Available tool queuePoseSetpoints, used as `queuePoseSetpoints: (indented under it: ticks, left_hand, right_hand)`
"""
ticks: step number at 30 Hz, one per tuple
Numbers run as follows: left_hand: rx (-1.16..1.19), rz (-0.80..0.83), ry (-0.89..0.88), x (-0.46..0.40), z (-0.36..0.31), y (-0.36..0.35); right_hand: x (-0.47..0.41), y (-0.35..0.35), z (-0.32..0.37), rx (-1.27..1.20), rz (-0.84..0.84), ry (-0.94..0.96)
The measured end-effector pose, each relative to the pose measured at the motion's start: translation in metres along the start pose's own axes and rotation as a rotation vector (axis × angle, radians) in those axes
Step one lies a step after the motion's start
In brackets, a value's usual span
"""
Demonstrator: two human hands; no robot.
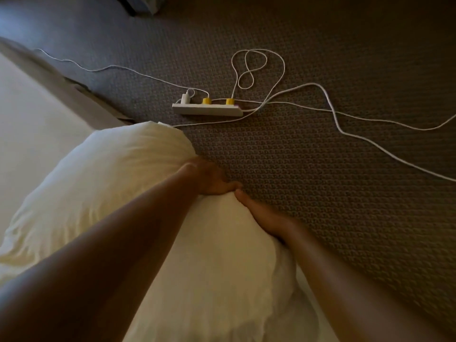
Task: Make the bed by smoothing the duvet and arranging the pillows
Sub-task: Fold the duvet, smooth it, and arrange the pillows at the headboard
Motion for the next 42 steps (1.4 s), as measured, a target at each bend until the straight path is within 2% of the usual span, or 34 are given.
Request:
queuePoseSetpoints:
  ticks: [2, 4, 7, 14, 19, 23, 31, 34, 40, 42]
  left_hand:
    - [0.048, 0.074, 0.025, -0.002, 0.002, -0.009]
    - [0.075, 0.113, 0.041, -0.001, 0.002, -0.012]
    - [0.048, 0.041, 0.041, 0.011, -0.004, 0.000]
    - [-0.084, -0.529, -0.041, 0.098, -0.024, 0.064]
    - [-0.043, -0.899, -0.143, 0.219, -0.026, 0.104]
    - [-0.051, -1.077, -0.142, 0.326, -0.014, 0.092]
    - [0.069, -1.136, 0.208, 0.493, 0.018, -0.051]
    - [0.166, -1.207, 0.304, 0.536, 0.020, -0.130]
    - [0.430, -1.300, 0.412, 0.582, 0.009, -0.313]
    - [0.509, -1.349, 0.506, 0.590, 0.002, -0.373]
  right_hand:
    - [-0.004, -0.002, -0.004, -0.009, 0.036, 0.000]
    - [-0.004, -0.005, -0.006, 0.088, 0.035, 0.021]
    - [0.008, 0.001, -0.001, 0.138, -0.084, 0.022]
    - [0.083, 0.013, 0.049, -0.012, -0.330, 0.226]
    - [0.168, -0.035, 0.086, -0.117, -0.356, 0.411]
    - [0.228, -0.106, 0.117, -0.080, -0.282, 0.486]
    - [0.297, -0.292, 0.109, 0.224, -0.155, 0.611]
    - [0.306, -0.364, 0.080, 0.324, -0.135, 0.617]
    - [0.300, -0.504, 0.000, 0.618, -0.197, 0.638]
    - [0.291, -0.545, -0.027, 0.700, -0.218, 0.630]
Point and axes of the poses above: each hand's wrist, its own x-axis away from the middle knuckle, its own y-axis out of the back of the hand, z = x × y, the point moved 5 cm from there along -x, towards the middle knuckle, and after that the axes turned 13 degrees about -y, right-handed, at the moved point
